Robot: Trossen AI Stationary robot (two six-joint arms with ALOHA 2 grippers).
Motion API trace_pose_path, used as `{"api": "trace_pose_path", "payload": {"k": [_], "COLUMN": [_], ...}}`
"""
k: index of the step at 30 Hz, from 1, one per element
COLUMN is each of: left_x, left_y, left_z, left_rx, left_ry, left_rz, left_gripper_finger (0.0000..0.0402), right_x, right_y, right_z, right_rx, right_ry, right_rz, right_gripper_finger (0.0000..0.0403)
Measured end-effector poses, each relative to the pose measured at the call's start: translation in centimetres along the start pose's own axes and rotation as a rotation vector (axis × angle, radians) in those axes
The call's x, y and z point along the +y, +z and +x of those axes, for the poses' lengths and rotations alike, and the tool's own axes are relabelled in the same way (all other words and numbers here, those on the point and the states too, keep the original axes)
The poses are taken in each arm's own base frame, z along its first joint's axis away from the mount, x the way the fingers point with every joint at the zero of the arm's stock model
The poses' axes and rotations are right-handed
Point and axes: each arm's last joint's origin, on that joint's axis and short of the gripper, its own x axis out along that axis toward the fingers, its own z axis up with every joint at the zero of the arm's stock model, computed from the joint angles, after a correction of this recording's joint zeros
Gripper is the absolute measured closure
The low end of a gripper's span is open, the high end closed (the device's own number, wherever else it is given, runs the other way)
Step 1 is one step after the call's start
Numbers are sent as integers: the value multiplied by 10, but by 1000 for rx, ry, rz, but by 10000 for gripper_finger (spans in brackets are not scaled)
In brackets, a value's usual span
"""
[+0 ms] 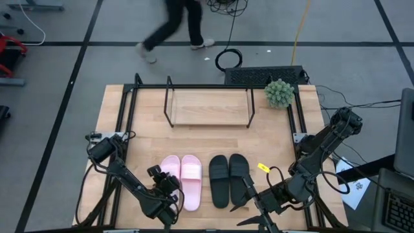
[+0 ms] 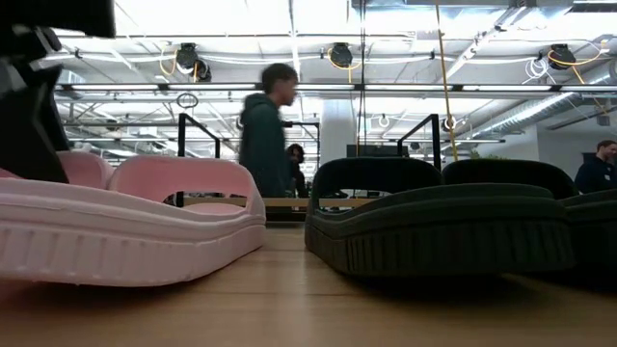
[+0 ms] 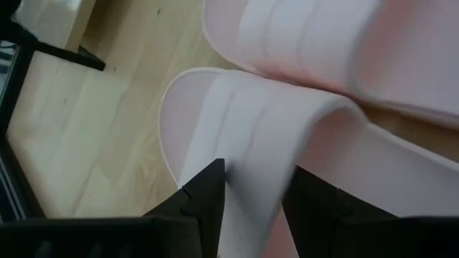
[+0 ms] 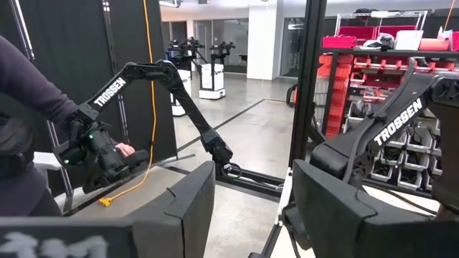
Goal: Pick and place slides into the shelf
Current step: Put the left pink slipper on the shelf
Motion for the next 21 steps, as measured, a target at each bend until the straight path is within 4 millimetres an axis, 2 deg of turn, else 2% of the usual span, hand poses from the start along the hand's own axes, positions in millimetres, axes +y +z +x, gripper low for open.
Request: {"api": "trace_pose_path", "payload": {"k": [7, 10, 14, 21], "left_x": [3, 5, 4, 4], "left_y": [1, 3, 5, 12], "left_z": [15, 18, 18, 6], "left_rx": [16, 22, 20, 36], "left_ry": [30, 41, 28, 5], "left_rz": [-12, -30, -50, -59], "left_gripper_finger": [272, 307, 385, 398], "right_x": [0, 0, -3, -9], "right_y": [0, -3, -16, -31], "right_z": [0, 0, -1, -2], "right_rx": [1, 2, 20, -9], "right_ry": [0, -1, -73, -116], "right_rz": [-2, 2, 30, 113], "right_gripper_finger": [227, 227, 227, 227]}}
